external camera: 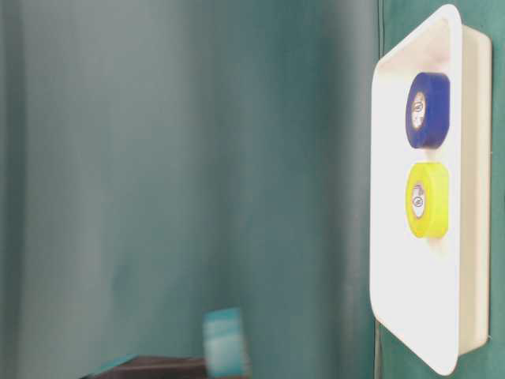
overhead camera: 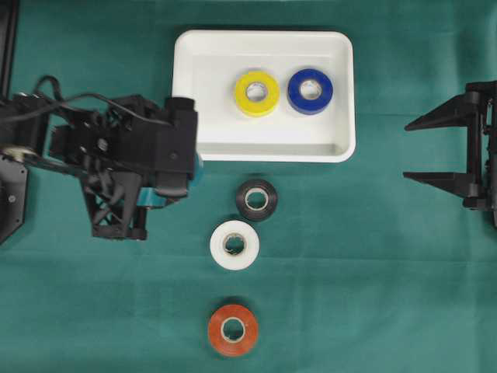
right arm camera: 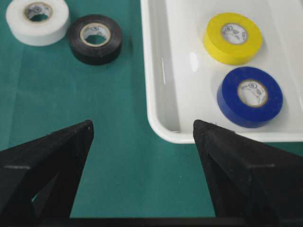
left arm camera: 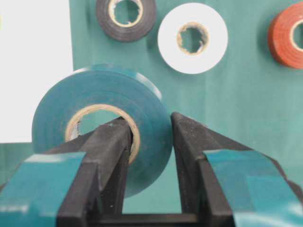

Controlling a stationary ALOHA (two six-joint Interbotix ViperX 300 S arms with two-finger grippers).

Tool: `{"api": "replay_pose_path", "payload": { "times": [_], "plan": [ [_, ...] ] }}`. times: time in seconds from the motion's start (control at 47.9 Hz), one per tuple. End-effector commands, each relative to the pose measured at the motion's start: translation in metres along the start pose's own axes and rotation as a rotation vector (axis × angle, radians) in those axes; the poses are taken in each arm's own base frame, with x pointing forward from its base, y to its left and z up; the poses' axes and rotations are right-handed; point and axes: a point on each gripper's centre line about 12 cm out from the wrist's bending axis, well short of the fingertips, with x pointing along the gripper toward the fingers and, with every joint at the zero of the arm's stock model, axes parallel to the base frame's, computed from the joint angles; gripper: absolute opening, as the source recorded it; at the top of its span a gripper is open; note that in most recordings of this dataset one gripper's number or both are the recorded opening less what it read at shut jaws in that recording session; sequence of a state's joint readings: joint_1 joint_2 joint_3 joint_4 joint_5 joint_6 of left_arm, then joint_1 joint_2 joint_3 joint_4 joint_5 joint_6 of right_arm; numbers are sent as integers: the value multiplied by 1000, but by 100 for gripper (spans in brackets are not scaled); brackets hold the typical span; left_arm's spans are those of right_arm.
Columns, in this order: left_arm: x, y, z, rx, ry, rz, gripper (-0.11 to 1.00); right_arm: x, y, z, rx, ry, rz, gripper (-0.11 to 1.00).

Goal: Pick up the tape from a random location and place it into the white case.
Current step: 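Close the left gripper on the teal tape roll's rim and lift, then carry the teal tape roll up over the tray's left end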

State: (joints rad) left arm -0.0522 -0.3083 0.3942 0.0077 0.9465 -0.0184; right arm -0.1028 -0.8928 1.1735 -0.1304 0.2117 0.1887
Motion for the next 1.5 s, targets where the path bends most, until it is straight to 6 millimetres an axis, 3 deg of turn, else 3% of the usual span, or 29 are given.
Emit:
{"api": "replay_pose_path", "payload": {
  "times": [0.0, 1.482],
  "plan": [
    [-23, -1, 10, 6, -51, 2, 24, 0, 0, 7, 0, -17, 1, 84],
    [-25, 0, 7, 3, -43, 3, 24, -1, 0, 7, -9, -2, -3, 84]
  ]
}}
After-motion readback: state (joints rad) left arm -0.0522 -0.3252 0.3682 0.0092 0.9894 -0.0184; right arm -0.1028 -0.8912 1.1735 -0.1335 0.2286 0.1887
